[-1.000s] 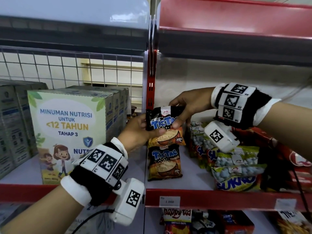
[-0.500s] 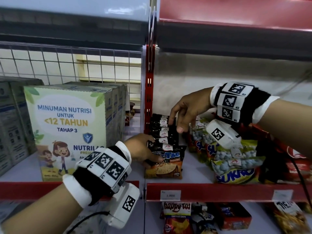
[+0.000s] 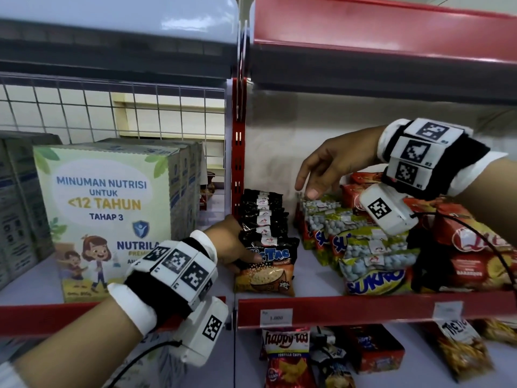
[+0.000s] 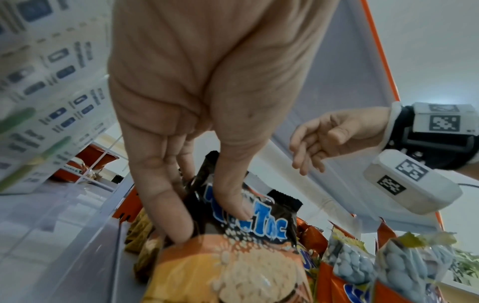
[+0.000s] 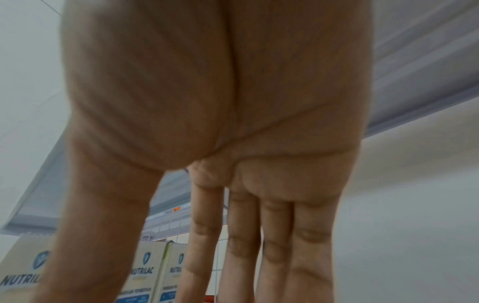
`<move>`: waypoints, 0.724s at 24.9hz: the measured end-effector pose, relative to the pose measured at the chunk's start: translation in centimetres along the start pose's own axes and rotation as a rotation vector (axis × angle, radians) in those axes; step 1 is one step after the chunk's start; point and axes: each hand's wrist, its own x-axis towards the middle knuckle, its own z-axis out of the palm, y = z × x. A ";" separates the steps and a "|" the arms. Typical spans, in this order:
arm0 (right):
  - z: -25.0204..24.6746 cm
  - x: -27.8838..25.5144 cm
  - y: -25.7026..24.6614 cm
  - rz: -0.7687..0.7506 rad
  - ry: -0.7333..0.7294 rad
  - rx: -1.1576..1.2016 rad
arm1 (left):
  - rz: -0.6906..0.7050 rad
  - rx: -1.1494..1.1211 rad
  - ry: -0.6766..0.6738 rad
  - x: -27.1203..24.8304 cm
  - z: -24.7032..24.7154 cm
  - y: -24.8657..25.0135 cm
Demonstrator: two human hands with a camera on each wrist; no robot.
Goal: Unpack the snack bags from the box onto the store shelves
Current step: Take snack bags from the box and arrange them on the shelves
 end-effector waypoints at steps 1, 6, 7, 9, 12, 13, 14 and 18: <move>0.1 -0.7 0.2 0.013 0.003 -0.006 | -0.008 -0.018 0.002 -0.1 -0.1 0.0; 1.2 -4.2 1.0 0.093 0.003 -0.021 | -0.078 0.173 0.019 -1.1 -0.6 0.3; 1.7 -5.0 1.1 0.099 -0.009 -0.025 | -0.076 0.235 0.031 -1.2 -0.7 0.3; 2.9 -6.3 1.5 0.125 -0.064 -0.049 | -0.037 0.269 0.073 -1.6 -1.0 0.9; 4.9 -7.4 2.5 0.244 -0.171 -0.168 | 0.068 0.392 0.207 -2.1 -1.8 3.6; 5.6 -7.5 2.9 0.289 -0.179 -0.227 | 0.118 0.385 0.238 -2.4 -1.9 4.9; 6.3 -7.5 3.4 0.329 -0.157 -0.306 | 0.182 0.365 0.255 -2.7 -1.9 6.3; 8.2 -7.3 5.5 0.379 0.075 -0.646 | 0.367 0.305 0.162 -2.6 1.5 10.3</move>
